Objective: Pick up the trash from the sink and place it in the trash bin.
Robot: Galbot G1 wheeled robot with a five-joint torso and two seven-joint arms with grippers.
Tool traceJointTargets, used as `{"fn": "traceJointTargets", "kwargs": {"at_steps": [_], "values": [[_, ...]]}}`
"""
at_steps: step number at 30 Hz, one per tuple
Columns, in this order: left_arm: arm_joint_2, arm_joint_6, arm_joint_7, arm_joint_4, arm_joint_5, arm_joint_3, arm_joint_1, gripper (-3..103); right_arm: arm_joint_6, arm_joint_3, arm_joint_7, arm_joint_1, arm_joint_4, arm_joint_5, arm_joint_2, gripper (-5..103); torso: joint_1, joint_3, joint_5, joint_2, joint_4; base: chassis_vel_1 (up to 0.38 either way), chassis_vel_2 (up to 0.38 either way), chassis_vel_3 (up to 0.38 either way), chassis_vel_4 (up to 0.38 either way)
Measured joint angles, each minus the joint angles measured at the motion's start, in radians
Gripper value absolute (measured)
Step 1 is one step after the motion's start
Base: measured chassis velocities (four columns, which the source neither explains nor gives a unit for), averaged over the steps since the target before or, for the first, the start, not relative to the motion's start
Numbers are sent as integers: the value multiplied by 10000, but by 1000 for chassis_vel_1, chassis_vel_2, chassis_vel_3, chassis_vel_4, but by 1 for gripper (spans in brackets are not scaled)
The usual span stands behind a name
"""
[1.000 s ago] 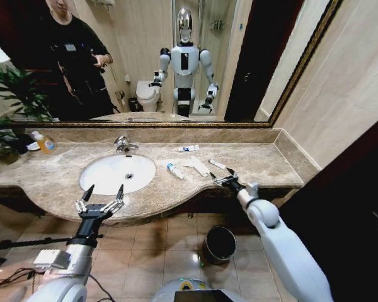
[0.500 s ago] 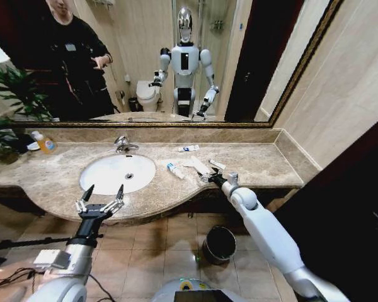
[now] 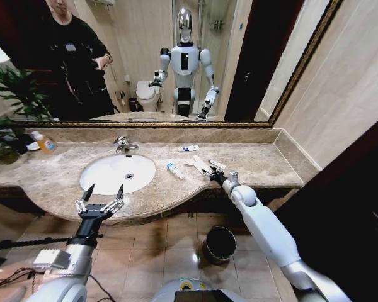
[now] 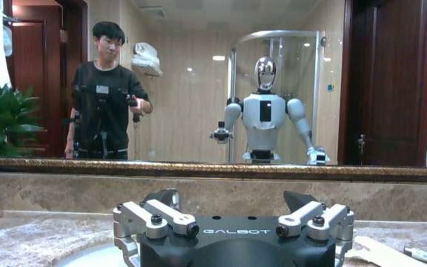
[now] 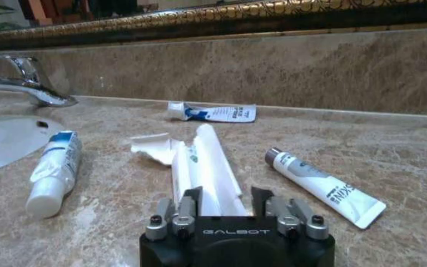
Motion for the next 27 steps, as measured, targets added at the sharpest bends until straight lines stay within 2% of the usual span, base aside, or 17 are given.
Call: {"fn": "traceJointTargets", "kwargs": {"at_steps": [1,2,3,5,7,8,11,21,26,27], "values": [[0,0,0,0,0,0,0,100,6,6,0,-12,11,-3,-1,44,0,0,0,0,0,0,0,0,0],[0,0,0,0,-1,0,0,100,28,29,2,-53,57,-16,-2,33,0,0,-1,0,0,0,0,0,0],[0,-1,0,0,0,0,0,100,49,36,12,-72,76,-23,-2,28,0,0,0,0,0,0,0,0,0],[0,0,0,0,0,0,0,100,66,41,19,-83,89,-30,-2,28,0,0,0,0,0,0,0,0,0],[0,0,0,0,-1,0,0,100,120,96,77,-133,178,-76,0,18,0,0,0,0,0,0,0,0,0],[0,0,0,0,-1,0,0,100,120,96,77,-133,178,-76,0,18,0,0,0,0,0,0,0,0,0],[0,0,0,0,-1,0,0,100,179,188,238,-275,445,-83,-20,3,0,0,0,0,1,0,0,0,0],[0,0,0,0,0,0,0,100,100,903,591,-1132,1979,168,-296,0,0,-1,-2,1,0,0,0,0,0],[1,0,3,1,0,0,0,100,90,1536,722,-2198,3333,294,-703,0,0,-1,-1,2,0,0,0,0,0],[0,0,5,0,0,0,0,100,103,1787,760,-2790,4013,303,-852,0,0,-1,0,2,-2,0,0,0,0]]}}
